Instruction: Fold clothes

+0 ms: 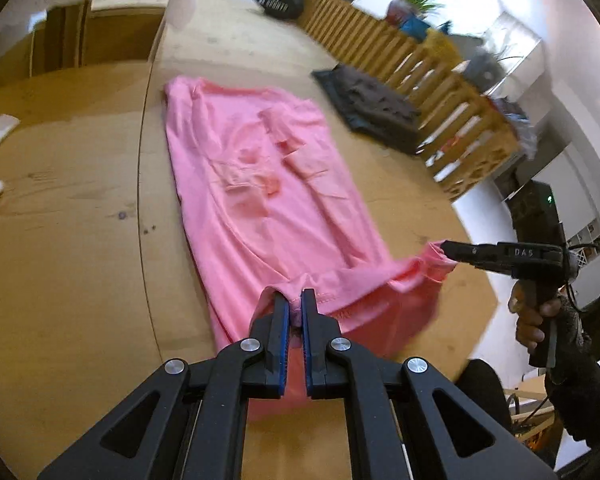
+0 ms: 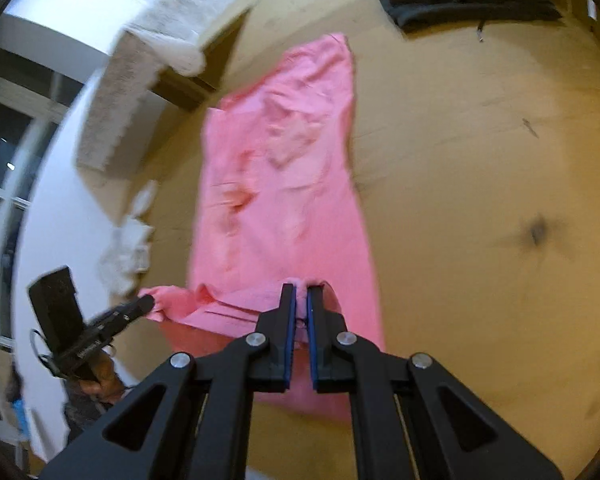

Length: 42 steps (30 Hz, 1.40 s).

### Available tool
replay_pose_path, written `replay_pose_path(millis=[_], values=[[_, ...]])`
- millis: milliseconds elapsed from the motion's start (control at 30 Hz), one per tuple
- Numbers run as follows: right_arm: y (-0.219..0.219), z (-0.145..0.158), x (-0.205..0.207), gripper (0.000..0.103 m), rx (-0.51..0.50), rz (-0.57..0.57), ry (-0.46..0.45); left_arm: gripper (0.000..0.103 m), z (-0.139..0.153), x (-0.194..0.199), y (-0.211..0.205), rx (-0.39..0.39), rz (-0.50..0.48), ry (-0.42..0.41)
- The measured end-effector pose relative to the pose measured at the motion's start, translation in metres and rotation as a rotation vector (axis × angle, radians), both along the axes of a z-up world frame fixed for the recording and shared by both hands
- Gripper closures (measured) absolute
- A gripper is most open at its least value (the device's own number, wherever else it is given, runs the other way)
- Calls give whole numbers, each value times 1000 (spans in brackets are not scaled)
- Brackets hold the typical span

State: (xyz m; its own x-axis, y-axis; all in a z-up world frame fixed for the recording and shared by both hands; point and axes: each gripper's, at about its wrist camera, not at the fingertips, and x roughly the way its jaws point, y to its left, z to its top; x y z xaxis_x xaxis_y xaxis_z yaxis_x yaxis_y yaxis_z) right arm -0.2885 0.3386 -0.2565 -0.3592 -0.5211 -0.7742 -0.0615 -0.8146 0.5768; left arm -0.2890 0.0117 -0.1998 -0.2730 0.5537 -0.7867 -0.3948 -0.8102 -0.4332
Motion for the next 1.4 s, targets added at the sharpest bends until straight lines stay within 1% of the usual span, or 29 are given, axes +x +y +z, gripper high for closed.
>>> replay_pose_path(millis=[33, 67, 100, 133, 167, 200, 233, 267, 333, 367, 400, 433, 467, 500, 567, 667, 700, 767, 833, 933, 1000, 1067, 1133, 1200, 1233, 1267, 1300, 1367, 1400], values=[[-1, -8, -11, 93, 44, 2, -29, 96, -11, -8, 1, -30, 5, -20], [-1, -16, -22, 86, 89, 4, -58, 96, -22, -16, 1, -60, 18, -49], [0, -20, -30, 77, 102, -4, -82, 96, -34, -25, 1, -92, 34, -86], [6, -18, -32, 73, 83, -22, -77, 96, -41, -31, -1, -100, 43, -108], [11, -15, -35, 71, 62, -40, -71, 96, -43, -35, -3, -88, 45, -116], [13, -8, -33, 68, 68, -39, -45, 95, -45, -39, -6, -77, 48, -125], [15, 0, -30, 67, 75, -38, -18, 91, -44, -41, -8, -68, 48, -125], [16, 8, -25, 66, 101, -41, 12, 90, -40, -42, -10, -60, 46, -118], [13, 22, -13, 66, 114, -21, 76, 79, -31, -43, -12, -57, 39, -89], [6, 23, -10, 66, 111, 17, 93, 76, -26, -42, -14, -64, 41, -70], [0, 24, -7, 69, 107, 55, 109, 74, -23, -41, -16, -67, 43, -53], [-13, 24, -2, 75, 124, 123, 117, 74, -19, -39, -18, -70, 45, -35], [-28, 20, 2, 89, 177, 186, 114, 74, -16, -37, -21, -60, 46, -28], [-42, 16, 6, 95, 231, 249, 110, 74, -15, -34, -23, -42, 32, -28], [-73, 0, 13, 96, 358, 380, 96, 74, -16, -23, -17, -30, -32, -25], [-89, -19, 11, 96, 396, 442, 62, 78, -27, 0, 8, -86, -172, -25], [-91, -24, 8, 96, 408, 449, 45, 84, -32, 1, 16, -101, -197, -35], [-89, -24, -2, 96, 402, 445, 45, 85, -42, 0, 30, -135, -233, -50], [-84, -22, -5, 96, 398, 427, 46, 85, -50, -11, 39, -175, -223, -45], [-71, -17, 0, 96, 396, 378, 50, 85, -47, -39, 33, -212, -124, -9], [-62, -14, 4, 95, 395, 345, 52, 85, -34, -53, 20, -188, -41, 23], [-53, -10, 7, 95, 393, 312, 55, 85, -23, -54, 10, -185, -9, 53], [-45, -7, 11, 92, 391, 280, 58, 83, -16, -44, 0, -208, -6, 73], [-36, -3, 14, 78, 390, 247, 60, 82, -16, -26, -12, -190, -13, 55], [-31, -2, 16, 75, 389, 231, 61, 80, -18, -16, -17, -177, -17, 38], [-27, 0, 18, 72, 388, 214, 63, 79, -22, -2, -22, -174, -25, 15], [-26, -4, 33, 72, 362, 220, 53, 78, -27, 12, -24, -179, -34, -2], [-28, -19, 59, 72, 397, 259, 8, 78, -36, 35, -27, -172, -49, -31], [-29, -24, 69, 73, 449, 267, -6, 76, -42, 45, -28, -162, -58, -48]])
